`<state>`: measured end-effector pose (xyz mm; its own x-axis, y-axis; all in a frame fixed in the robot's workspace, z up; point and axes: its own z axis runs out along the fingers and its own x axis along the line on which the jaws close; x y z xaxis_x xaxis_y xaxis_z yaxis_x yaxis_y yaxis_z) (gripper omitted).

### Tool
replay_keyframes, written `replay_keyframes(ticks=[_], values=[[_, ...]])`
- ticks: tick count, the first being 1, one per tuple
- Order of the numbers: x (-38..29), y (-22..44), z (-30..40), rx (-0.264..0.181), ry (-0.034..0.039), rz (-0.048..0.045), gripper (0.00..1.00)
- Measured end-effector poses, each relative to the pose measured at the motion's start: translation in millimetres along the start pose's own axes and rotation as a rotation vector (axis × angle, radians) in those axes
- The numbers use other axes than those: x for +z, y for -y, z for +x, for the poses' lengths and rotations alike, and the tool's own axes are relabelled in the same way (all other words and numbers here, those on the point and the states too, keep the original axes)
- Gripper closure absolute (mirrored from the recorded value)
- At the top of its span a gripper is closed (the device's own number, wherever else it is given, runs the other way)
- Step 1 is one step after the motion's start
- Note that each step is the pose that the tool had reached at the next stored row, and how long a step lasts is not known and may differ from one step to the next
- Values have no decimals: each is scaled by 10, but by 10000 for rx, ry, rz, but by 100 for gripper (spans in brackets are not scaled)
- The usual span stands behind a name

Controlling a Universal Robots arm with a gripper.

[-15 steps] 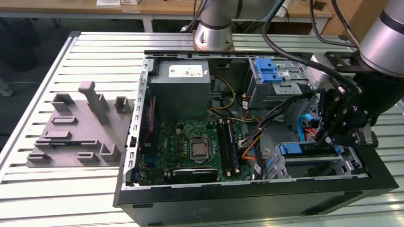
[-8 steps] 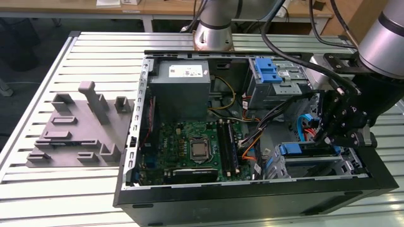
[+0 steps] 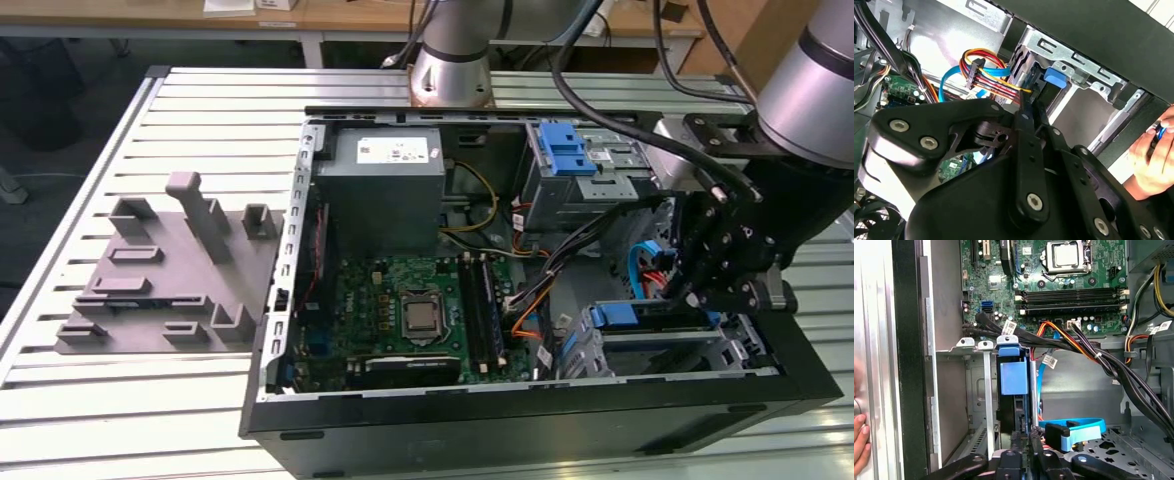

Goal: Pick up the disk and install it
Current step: 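Insert the first disk wire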

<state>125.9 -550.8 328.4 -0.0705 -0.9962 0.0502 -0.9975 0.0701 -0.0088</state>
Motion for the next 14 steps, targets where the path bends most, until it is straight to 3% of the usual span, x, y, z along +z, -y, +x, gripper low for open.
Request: replay_keyframes(ticks=[1, 2, 10, 14], values=[[-2, 0, 0, 0, 6, 0, 83], [-7, 0, 1, 0, 23, -1, 76], [-128, 1, 7, 0, 127, -8, 76], [-128, 1, 6, 0, 132, -9, 84]])
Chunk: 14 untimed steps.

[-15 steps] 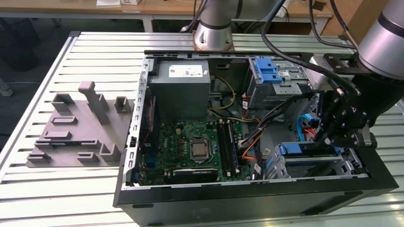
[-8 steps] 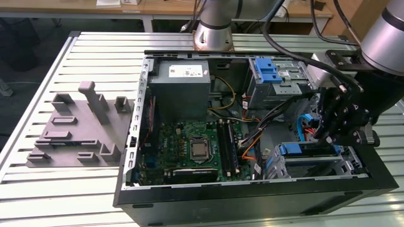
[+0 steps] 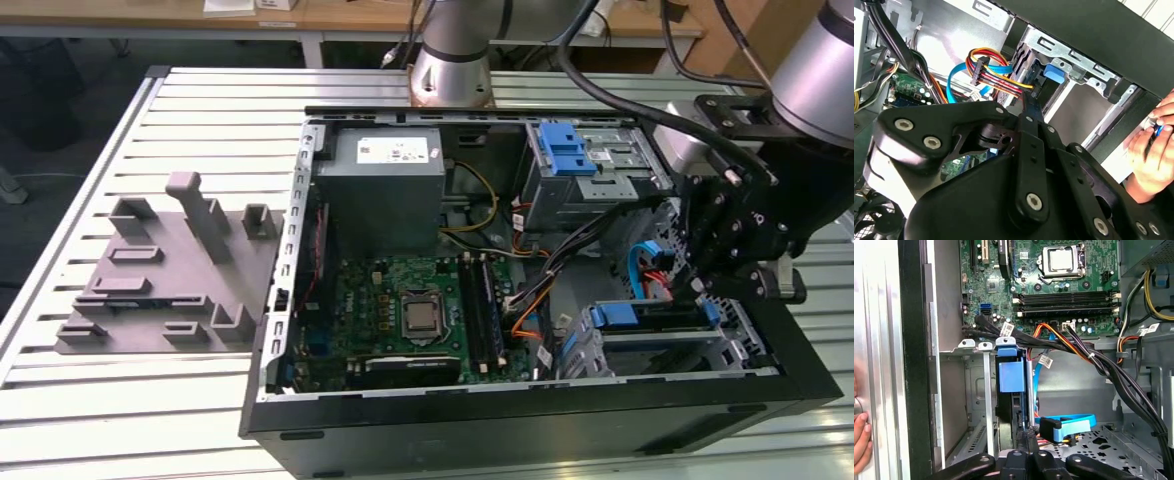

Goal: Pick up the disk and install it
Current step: 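Insert the first disk wire, then insert the second disk wire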

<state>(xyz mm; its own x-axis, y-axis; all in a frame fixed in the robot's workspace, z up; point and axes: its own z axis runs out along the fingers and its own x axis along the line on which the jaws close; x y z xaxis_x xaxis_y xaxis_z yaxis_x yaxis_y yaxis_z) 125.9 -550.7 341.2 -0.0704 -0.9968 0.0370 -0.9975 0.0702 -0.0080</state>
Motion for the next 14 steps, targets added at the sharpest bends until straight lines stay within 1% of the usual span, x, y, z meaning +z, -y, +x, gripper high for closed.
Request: replay_keyframes(ticks=[1, 14], values=[[-1, 0, 0, 0, -2, 0, 89], [-1, -2, 0, -1, 8, -1, 89]])
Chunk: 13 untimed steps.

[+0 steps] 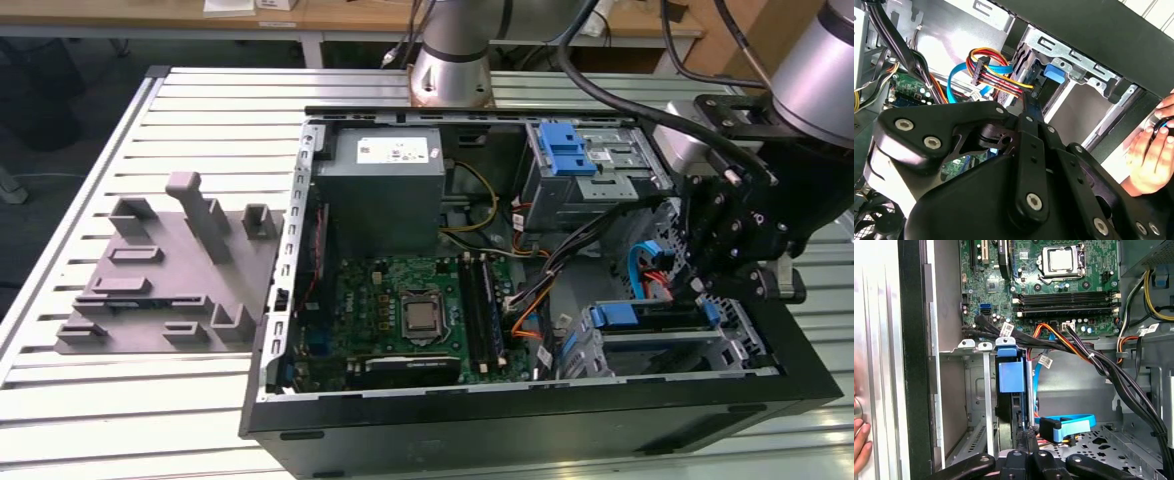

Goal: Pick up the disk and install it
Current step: 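Insert the second disk wire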

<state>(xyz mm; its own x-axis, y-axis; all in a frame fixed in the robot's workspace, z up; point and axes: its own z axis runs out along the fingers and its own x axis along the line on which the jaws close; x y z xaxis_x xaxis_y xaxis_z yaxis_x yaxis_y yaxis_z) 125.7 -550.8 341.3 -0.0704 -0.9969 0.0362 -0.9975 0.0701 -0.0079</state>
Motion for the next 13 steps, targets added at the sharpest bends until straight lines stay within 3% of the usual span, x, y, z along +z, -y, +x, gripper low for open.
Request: replay_keyframes(ticks=[4, 10, 13], values=[[-1, -11, 1, 2, 1, 0, 89], [-90, -21, 5, -3, 2, 0, 89], [-91, -77, 17, -5, 1, 11, 89]])
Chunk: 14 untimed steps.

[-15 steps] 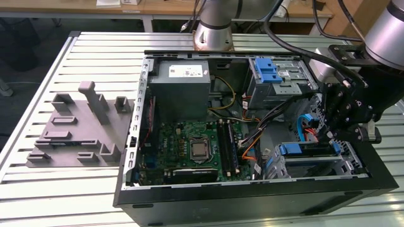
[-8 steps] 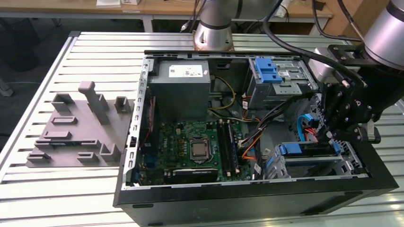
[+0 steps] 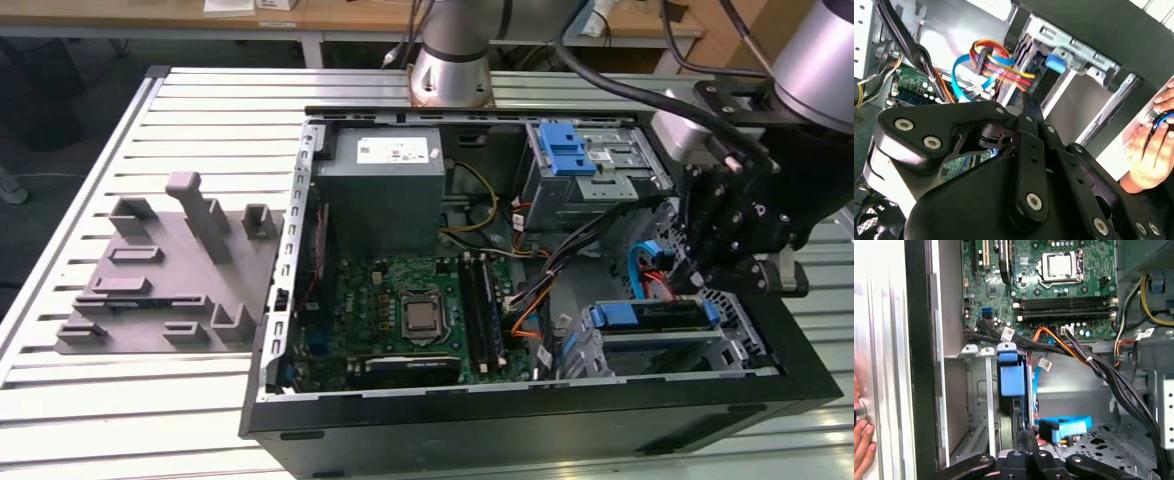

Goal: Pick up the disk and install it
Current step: 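Insert the second disk wire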

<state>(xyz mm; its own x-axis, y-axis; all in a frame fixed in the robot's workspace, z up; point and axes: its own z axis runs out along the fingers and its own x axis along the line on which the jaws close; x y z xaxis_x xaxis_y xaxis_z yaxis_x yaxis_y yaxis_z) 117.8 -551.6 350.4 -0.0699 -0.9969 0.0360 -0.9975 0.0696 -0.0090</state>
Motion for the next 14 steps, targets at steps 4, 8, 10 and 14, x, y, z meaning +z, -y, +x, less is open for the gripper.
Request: replay_keyframes(ticks=[4, 8, 10, 14], values=[[-3, -110, 21, -1, 1, 24, 89], [-71, -133, 25, -3, 2, 25, 89], [-126, -137, 27, -3, 3, 25, 89], [-206, -158, 29, -2, 1, 25, 89]])
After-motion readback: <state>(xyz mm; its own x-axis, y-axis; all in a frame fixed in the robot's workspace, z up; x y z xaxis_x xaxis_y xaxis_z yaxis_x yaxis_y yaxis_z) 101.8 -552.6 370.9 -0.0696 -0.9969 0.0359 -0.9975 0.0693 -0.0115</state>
